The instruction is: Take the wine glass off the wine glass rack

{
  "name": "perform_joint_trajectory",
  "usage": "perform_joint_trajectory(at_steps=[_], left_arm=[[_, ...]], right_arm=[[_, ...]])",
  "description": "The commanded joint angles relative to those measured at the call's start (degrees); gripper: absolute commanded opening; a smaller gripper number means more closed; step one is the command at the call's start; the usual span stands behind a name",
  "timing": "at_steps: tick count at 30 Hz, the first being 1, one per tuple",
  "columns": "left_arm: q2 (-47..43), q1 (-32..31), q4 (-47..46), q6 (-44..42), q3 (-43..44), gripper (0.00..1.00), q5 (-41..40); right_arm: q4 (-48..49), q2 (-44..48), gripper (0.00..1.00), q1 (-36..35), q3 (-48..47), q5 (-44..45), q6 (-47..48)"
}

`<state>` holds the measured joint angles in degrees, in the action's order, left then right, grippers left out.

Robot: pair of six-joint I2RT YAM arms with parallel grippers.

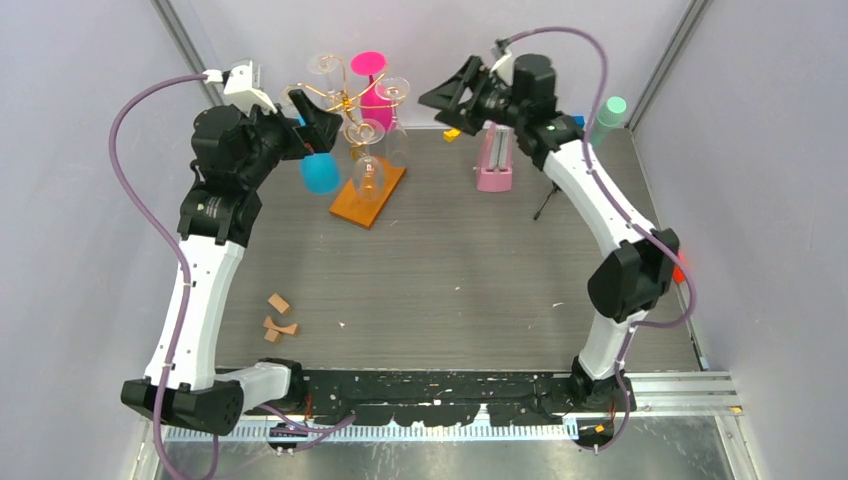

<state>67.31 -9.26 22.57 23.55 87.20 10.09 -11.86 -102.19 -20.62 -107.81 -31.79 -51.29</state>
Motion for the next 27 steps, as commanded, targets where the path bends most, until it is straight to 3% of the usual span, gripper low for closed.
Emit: perform_joint_trajectory(at_steps=[1,10,17,27], left_arm=[[1.2,0.1,-1.6,0.9,2.6,1.0,1.9],[1.9,0.1,-1.2,-0.1,2.7,1.0,2.1],[2.0,0.1,-1.2,-1.2,2.7,1.0,1.4],[1.3,0.1,0.1,-2.4,3.0,1.0,-1.0]], right_arm=[[4.4,-2.7,0.76,-3.7,0.7,-1.0,-9.9],[23.1,-7.3,0.75,-6.3,5.3,-3.8,-26.3],[22.5,-10.0,0.63,-7.6,3.8,-3.8,-28.8],[19.1,-12.3,0.57,-9.5,0.7,-3.9,-27.9]])
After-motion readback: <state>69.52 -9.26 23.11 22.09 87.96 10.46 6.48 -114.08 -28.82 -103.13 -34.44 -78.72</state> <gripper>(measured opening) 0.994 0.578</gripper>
